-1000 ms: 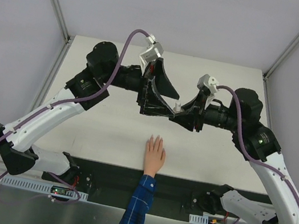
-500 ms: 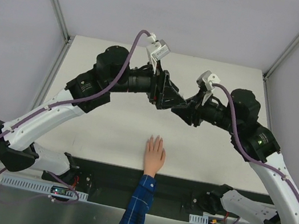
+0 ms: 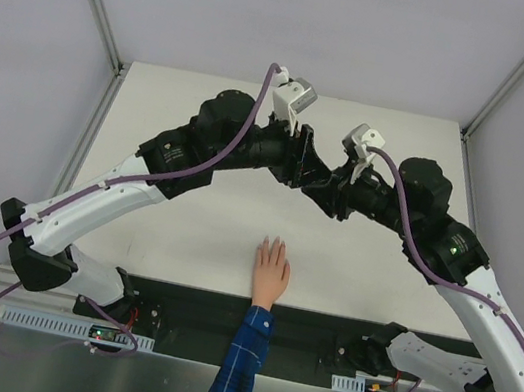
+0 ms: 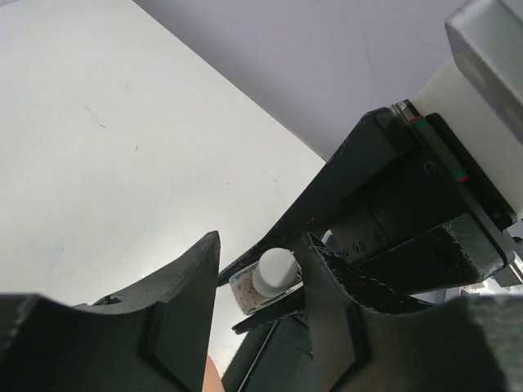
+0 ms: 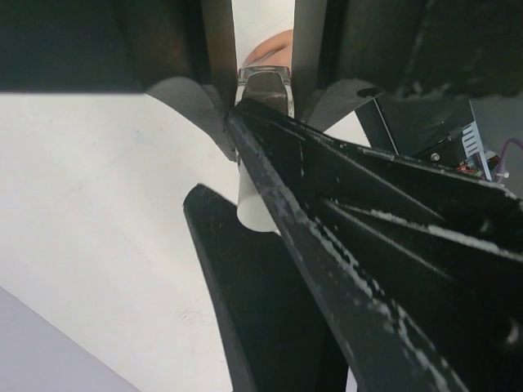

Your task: Paint the nails

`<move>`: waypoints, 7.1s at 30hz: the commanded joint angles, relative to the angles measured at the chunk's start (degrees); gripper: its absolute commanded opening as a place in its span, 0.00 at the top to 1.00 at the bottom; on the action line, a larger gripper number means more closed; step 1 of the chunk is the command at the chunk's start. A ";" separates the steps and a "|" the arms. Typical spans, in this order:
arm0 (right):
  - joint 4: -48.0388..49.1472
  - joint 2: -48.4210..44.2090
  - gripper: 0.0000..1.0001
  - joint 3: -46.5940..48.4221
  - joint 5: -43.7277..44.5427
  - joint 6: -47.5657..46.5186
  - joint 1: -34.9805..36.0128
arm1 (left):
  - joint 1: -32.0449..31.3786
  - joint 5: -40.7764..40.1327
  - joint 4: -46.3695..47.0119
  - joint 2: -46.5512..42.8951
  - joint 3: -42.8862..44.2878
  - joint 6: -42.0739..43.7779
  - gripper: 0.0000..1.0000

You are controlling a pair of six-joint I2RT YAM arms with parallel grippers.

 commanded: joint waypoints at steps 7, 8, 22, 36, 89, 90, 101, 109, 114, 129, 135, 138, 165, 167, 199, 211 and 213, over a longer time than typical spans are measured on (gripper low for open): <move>3.74 -2.19 1.00 1.88 1.70 1.31 0.43 | -0.39 9.03 1.50 1.06 1.43 3.20 1.00; 3.83 -2.89 1.00 1.53 0.56 0.96 0.43 | 0.14 18.10 3.77 1.15 1.25 3.91 1.00; 13.59 -5.09 1.00 -3.66 -42.35 7.01 -1.59 | 8.31 54.69 19.52 0.10 -5.25 1.99 1.00; 2.16 -2.45 1.00 0.74 -17.75 0.51 -1.24 | 13.15 32.13 8.65 -3.07 -3.32 -4.08 0.23; 26.42 -8.78 1.00 -6.03 -49.73 19.50 -1.58 | 4.97 49.84 15.13 -5.18 -8.86 8.58 1.00; 25.81 -8.43 1.00 -5.68 -49.03 18.71 -2.02 | 5.67 48.44 15.13 -5.00 -8.42 7.79 1.00; 1.81 -5.53 1.00 -0.50 -18.19 1.04 -2.20 | 10.86 28.70 12.14 -7.72 -7.19 -0.03 0.14; 3.39 -3.95 1.00 -0.59 -4.56 1.66 -1.24 | 9.29 8.19 5.83 -7.47 -6.22 -0.74 0.25; 1.98 -3.42 1.00 -0.14 -1.48 0.43 -0.01 | 5.87 5.37 3.61 -5.35 -3.14 1.89 0.27; 2.42 -4.91 0.99 0.56 2.40 1.30 0.61 | 1.99 8.87 3.61 -0.96 -1.04 1.72 0.48; 2.69 -5.18 1.00 0.73 1.35 1.39 0.61 | 2.25 14.23 3.70 0.27 0.20 2.07 0.72; 2.43 -6.05 1.00 0.56 -0.93 1.31 0.61 | 3.39 23.14 4.93 0.53 0.20 3.04 0.89; 3.39 -5.71 1.00 0.38 -10.89 5.08 -2.38 | 11.66 31.25 11.53 -4.83 -3.15 -1.70 0.19; 3.48 -5.09 1.00 1.00 -6.51 5.61 -2.29 | 11.57 27.18 8.54 -4.48 -2.36 -2.67 0.19; 6.64 -4.83 1.00 0.47 3.62 6.40 0.70 | 3.04 15.45 8.53 0.89 0.64 -6.02 0.84; 15.49 -6.24 1.00 -4.79 -44.86 8.56 -3.69 | 3.48 54.22 16.53 -3.50 -4.70 0.40 1.00; 30.31 -4.48 1.00 -6.37 -54.25 23.61 -3.44 | 3.39 56.07 21.61 -6.22 -7.00 1.28 1.00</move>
